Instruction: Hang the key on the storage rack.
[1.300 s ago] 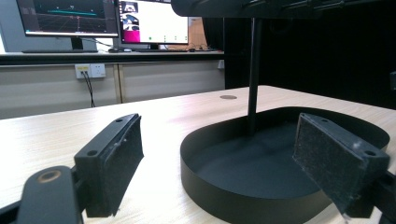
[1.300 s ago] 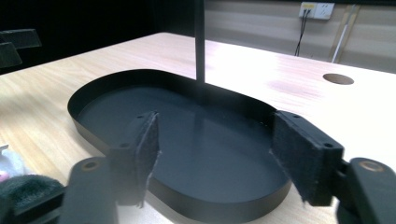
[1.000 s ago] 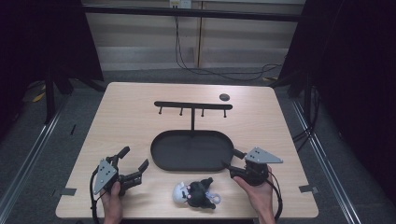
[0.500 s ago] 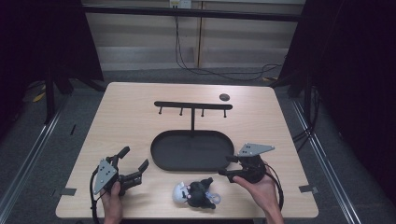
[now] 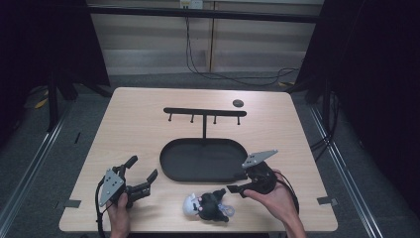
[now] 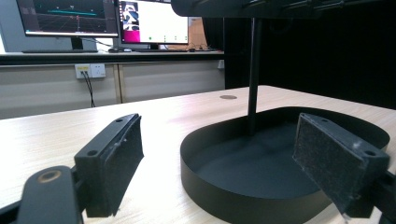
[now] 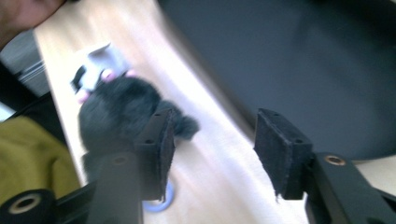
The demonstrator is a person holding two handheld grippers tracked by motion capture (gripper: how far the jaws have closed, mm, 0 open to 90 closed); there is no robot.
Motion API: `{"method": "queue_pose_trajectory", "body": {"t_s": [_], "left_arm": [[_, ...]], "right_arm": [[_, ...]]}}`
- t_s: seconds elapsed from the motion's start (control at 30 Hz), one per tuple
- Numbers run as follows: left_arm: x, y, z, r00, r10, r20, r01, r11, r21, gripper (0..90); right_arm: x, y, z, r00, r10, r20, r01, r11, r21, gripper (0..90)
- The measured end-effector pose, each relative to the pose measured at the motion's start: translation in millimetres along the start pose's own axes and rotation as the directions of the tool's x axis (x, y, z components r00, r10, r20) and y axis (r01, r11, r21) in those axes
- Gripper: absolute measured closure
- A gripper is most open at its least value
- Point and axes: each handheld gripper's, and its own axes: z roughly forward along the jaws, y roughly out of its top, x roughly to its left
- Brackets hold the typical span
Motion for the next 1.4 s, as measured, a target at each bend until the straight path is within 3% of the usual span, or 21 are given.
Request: {"method": "queue_pose_trajectory", "body": {"t_s": [0.17, 0.3, 0.5, 0.63, 1.0, 1.2, 1.4], "left_arm": [[0.0, 0.0, 0.0, 1.0, 0.0, 0.0, 0.0, 1.0, 0.0, 15.5], [0.0, 0.0, 0.0, 1.0, 0.0, 0.0, 0.0, 1.0, 0.0, 15.5], [0.0, 0.0, 0.0, 1.0, 0.0, 0.0, 0.0, 1.0, 0.0, 15.5], [0.0, 0.0, 0.0, 1.0, 0.0, 0.0, 0.0, 1.0, 0.0, 15.6], [0.0, 0.0, 0.0, 1.0, 0.0, 0.0, 0.0, 1.0, 0.0, 15.5], [0.0, 0.0, 0.0, 1.0, 0.0, 0.0, 0.0, 1.0, 0.0, 15.5], [-0.3, -0.1, 0.2, 1.0, -0.004, 0.0, 0.004, 1.0, -0.003, 15.5]], "right_arm": [[2.4, 0.8, 8.2, 0.998, 0.001, -0.063, 0.004, 0.997, 0.08, 47.5], [6.5, 3.9, 14.2, 0.9961, -0.016, -0.087, 0.032, 0.983, 0.181, 55.5], [9.6, 4.9, 19.8, 0.9938, -0.01, -0.111, 0.04, 0.963, 0.266, 62.5], [12.5, 4.5, 28.2, 0.9891, -0.029, -0.144, 0.074, 0.945, 0.32, 64.8], [17.2, 3.2, 45.1, 0.9789, -0.014, -0.204, 0.09, 0.925, 0.369, 65.9], [18.3, 4.9, 53.4, 0.9778, -0.022, -0.209, 0.105, 0.911, 0.398, 67.5], [19.7, 9.1, 57.8, 0.9782, -0.036, -0.205, 0.121, 0.9, 0.42, 75.1]]}}
